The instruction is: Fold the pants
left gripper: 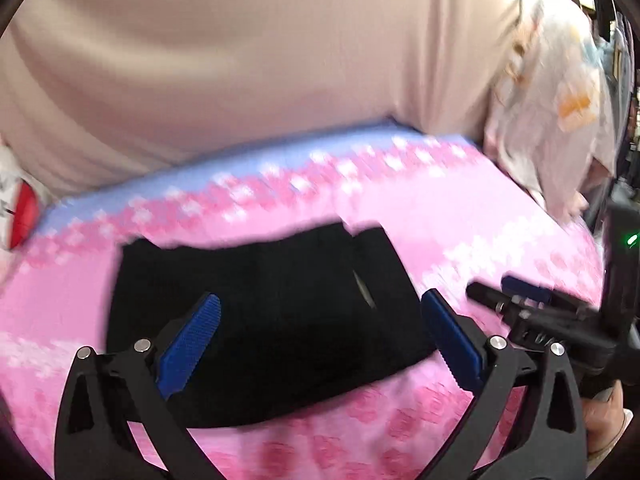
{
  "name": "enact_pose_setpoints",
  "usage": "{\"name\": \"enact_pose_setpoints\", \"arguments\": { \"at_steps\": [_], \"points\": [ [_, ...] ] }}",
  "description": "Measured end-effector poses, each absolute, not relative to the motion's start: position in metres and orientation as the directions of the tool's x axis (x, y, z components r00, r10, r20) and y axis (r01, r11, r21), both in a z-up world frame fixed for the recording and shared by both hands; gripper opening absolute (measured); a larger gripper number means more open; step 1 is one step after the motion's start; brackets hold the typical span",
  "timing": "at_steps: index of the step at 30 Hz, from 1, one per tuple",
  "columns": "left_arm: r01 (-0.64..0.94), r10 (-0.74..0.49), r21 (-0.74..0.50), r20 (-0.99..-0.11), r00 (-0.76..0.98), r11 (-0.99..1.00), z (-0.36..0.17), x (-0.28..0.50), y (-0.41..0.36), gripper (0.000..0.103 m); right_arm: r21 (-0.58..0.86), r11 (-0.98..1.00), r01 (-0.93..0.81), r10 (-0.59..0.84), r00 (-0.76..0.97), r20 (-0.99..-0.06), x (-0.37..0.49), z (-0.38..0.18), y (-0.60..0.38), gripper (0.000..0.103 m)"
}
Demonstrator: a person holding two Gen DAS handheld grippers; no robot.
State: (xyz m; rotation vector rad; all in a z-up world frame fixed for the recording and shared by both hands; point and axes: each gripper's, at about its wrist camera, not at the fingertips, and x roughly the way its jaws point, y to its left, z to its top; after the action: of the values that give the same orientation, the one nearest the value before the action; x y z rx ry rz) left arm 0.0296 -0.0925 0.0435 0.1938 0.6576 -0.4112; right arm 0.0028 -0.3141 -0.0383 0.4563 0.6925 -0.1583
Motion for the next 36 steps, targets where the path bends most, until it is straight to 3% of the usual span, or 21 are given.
{"name": "enact_pose_setpoints", "arguments": {
  "at_steps": [5,13,14,15,16,19,21,25,27,30,31,32,33,34,36],
  "points": [
    [0.246,-0.080,0.186,-0.621,0.779,0.951,0.042,0.050,-0.054,0.098,0.344,0.927,0.150,0.114,0.760,-0.639,0.035,-0.035,-0.264,0.073],
    [0.103,0.067,0.208,-0.675,0.735,0.973,0.013,0.079,0.014,0.098,0.300,0.950,0.092,0.158,0.684,-0.712,0.079,-0.060,-0.218,0.075],
    [0.085,0.079,0.203,-0.682,0.728,0.975,0.010,0.081,0.025,0.098,0.273,0.956,0.104,0.127,0.694,-0.708,0.083,-0.064,-0.213,0.069],
    [0.075,0.083,0.197,-0.686,0.723,0.977,0.009,0.082,0.031,0.098,0.253,0.962,0.102,0.113,0.695,-0.711,0.087,-0.066,-0.211,0.055],
    [0.060,0.090,0.190,-0.690,0.718,0.980,0.007,0.084,0.040,0.098,0.251,0.963,0.099,0.114,0.694,-0.711,0.090,-0.067,-0.209,0.028],
    [0.035,0.103,0.182,-0.694,0.712,0.983,0.005,0.090,0.054,0.098,0.285,0.956,0.070,0.138,0.751,-0.646,0.078,-0.036,-0.213,0.012],
    [0.024,0.110,0.182,-0.689,0.716,0.983,0.006,0.090,0.062,0.098,0.252,0.965,0.066,0.107,0.781,-0.615,0.067,-0.010,-0.216,0.012],
    [0.023,0.105,0.171,-0.699,0.707,0.985,-0.001,0.094,0.071,0.098,0.148,0.968,0.201,-0.041,0.713,-0.700,0.066,-0.038,-0.245,0.014],
    [0.029,0.096,0.159,-0.719,0.688,0.987,-0.010,0.098,0.072,0.098,0.209,0.954,0.216,0.014,0.665,-0.747,0.070,-0.072,-0.259,0.024],
    [0.053,0.088,0.163,-0.747,0.659,0.985,-0.022,0.101,0.068,0.098,0.286,0.929,0.233,0.044,0.700,-0.713,0.058,-0.059,-0.265,0.029],
    [0.058,0.087,0.165,-0.750,0.656,0.984,-0.024,0.101,0.066,0.098,0.273,0.931,0.240,0.022,0.711,-0.703,0.055,-0.053,-0.266,0.040],
    [0.057,0.091,0.168,-0.750,0.655,0.984,-0.026,0.101,0.066,0.098,0.243,0.935,0.256,-0.018,0.722,-0.692,0.050,-0.047,-0.268,0.062],
    [0.057,0.087,0.164,-0.750,0.656,0.985,-0.028,0.101,0.065,0.098,0.223,0.938,0.266,-0.041,0.723,-0.689,0.048,-0.045,-0.269,0.071],
    [0.055,0.083,0.157,-0.752,0.654,0.986,-0.029,0.102,0.066,0.098,0.216,0.937,0.273,-0.048,0.717,-0.696,0.047,-0.046,-0.271,0.076],
    [0.046,0.060,0.116,-0.767,0.639,0.992,-0.034,0.105,0.068,0.098,0.270,0.923,0.275,0.008,0.686,-0.728,0.049,-0.060,-0.279,0.076]
  ]
}}
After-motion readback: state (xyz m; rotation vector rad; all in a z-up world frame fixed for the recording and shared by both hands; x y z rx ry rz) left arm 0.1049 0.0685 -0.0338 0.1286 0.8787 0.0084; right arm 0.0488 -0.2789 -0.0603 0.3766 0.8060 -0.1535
